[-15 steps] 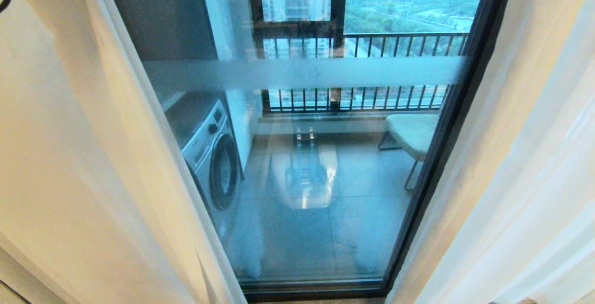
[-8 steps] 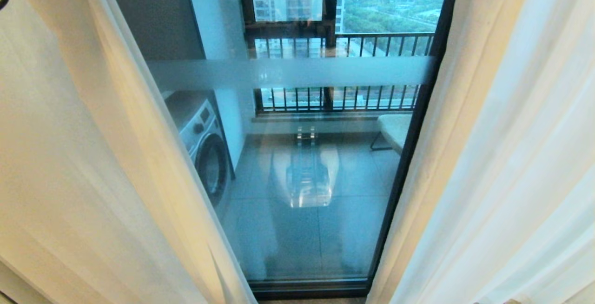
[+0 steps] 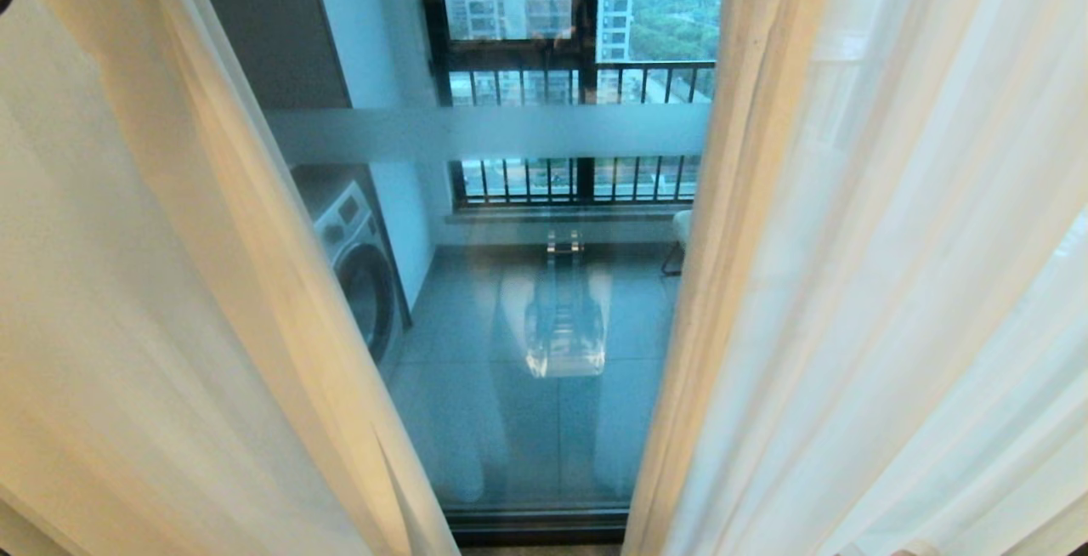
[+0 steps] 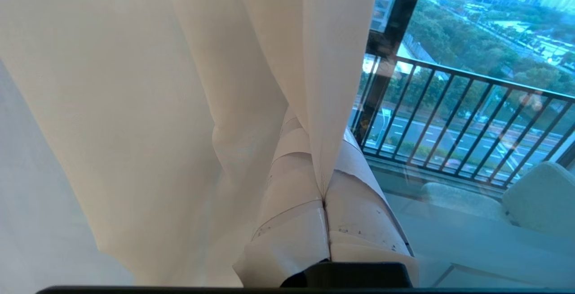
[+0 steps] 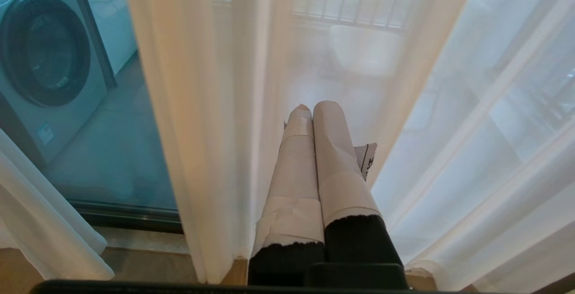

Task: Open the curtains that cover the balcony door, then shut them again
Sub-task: Close the inner curtains on both sides

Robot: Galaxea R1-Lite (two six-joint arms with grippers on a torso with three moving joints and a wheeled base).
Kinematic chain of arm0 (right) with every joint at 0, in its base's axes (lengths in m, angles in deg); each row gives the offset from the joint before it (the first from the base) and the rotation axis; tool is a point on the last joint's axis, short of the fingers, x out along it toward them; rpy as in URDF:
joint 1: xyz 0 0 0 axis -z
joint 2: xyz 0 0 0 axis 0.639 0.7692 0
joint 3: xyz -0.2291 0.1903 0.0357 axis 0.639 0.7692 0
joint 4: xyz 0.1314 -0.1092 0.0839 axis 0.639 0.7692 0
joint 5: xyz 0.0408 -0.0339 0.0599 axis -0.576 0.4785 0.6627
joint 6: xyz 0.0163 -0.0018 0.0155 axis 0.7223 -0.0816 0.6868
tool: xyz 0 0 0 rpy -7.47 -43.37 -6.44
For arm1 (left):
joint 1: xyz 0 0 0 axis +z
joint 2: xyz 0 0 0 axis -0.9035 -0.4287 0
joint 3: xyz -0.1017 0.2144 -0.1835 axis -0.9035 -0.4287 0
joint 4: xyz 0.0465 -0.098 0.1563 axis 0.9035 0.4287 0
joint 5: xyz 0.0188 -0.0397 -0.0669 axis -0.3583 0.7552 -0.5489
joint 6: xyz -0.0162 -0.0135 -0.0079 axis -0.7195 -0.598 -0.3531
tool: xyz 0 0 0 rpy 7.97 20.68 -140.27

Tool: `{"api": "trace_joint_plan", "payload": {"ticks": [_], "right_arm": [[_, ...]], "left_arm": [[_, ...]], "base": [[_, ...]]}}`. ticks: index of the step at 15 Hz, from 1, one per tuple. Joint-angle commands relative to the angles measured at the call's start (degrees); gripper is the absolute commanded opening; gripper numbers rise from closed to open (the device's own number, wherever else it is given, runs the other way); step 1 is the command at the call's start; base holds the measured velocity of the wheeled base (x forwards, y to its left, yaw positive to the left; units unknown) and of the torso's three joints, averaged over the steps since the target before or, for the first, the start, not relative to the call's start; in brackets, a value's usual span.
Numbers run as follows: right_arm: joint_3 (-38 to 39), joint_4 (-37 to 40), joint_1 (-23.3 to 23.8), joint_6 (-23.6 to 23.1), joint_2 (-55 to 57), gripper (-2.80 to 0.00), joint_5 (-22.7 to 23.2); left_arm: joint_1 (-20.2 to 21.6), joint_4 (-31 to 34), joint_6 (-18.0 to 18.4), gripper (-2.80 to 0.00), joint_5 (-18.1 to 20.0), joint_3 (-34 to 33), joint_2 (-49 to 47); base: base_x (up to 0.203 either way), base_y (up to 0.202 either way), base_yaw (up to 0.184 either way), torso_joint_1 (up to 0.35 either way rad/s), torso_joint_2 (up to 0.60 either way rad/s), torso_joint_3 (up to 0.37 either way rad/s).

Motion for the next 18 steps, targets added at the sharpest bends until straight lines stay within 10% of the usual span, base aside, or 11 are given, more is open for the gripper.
{"api": "trace_joint_plan", "payload": {"ticks": [1, 18], "right_arm": [[0.00, 0.00, 0.00, -0.05, 0.07, -2.80, 0.03], [0.00, 0.00, 0.00, -0.05, 0.07, -2.80, 0.12]], "left_arm": [[0.01, -0.03, -0.08, -2.80, -0.16, -0.03, -0.12], [-0.08, -0.11, -0.08, -2.80, -0.22, -1.84, 1.14]], "base": [[0.000, -0.190, 0.001, 0.011, 0.01, 0.007], [0.000, -0.190, 0.003, 0.002, 0.00, 0.003]]}}
